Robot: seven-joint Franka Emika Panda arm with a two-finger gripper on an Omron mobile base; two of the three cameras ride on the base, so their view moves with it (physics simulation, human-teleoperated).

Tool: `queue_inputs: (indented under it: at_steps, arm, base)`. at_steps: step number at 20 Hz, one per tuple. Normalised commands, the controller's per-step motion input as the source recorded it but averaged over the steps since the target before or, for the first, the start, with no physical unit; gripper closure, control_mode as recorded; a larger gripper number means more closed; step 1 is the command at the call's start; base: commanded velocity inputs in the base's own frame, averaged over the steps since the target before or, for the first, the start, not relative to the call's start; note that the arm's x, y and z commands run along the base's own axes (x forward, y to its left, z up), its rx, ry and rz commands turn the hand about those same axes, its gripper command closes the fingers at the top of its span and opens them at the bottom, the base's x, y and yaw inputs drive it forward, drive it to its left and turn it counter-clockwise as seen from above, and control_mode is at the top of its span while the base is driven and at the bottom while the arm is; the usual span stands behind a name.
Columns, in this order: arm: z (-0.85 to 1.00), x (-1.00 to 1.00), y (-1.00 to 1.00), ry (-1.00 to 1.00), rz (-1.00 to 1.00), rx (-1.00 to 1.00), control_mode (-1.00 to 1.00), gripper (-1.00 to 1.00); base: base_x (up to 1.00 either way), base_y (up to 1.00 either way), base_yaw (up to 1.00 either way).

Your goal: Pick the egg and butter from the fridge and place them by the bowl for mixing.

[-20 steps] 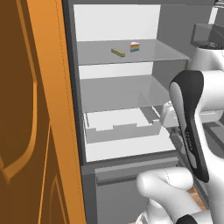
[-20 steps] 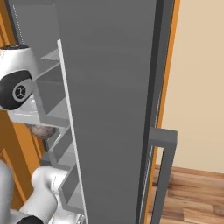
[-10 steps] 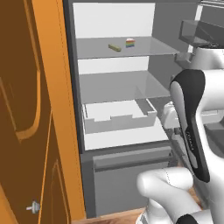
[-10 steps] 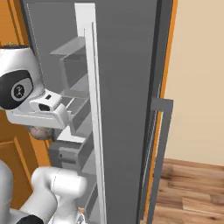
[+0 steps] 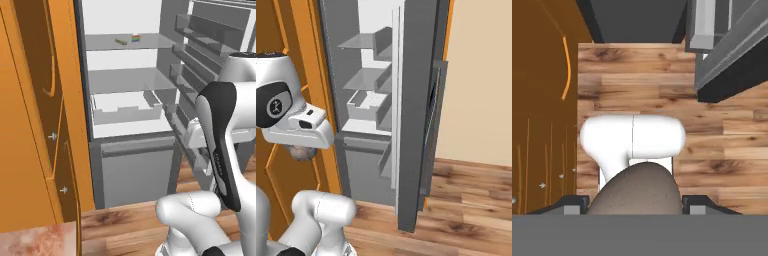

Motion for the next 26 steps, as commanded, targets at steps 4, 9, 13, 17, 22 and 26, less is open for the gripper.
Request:
queue_inputs:
  at_steps: [4,9,13,17,22,26]
  arm:
    - [0.00,0.00,0.00,0.00,0.00,0.00,1.00,1.00]
    - [0.00,0.00,0.00,0.00,0.00,0.00,1.00,1.00]
    - [0.00,0.00,0.00,0.00,0.00,0.00,1.00,1.00]
    - [0.00,0.00,0.00,0.00,0.00,0.00,1.00,1.00]
    - [0.00,0.00,0.00,0.00,0.00,0.00,1.00,1.00]
    - [0.00,0.00,0.00,0.00,0.00,0.00,1.00,1.00]
  base:
    - [-0.96,0.03,0.27]
    - [-0.37,0.10,0.83]
    - [0.00,0.00,0.91]
    - [0.00,0.00,0.95]
    - [0.00,0.01,0.99]
    - [-0.07,0.02,1.00]
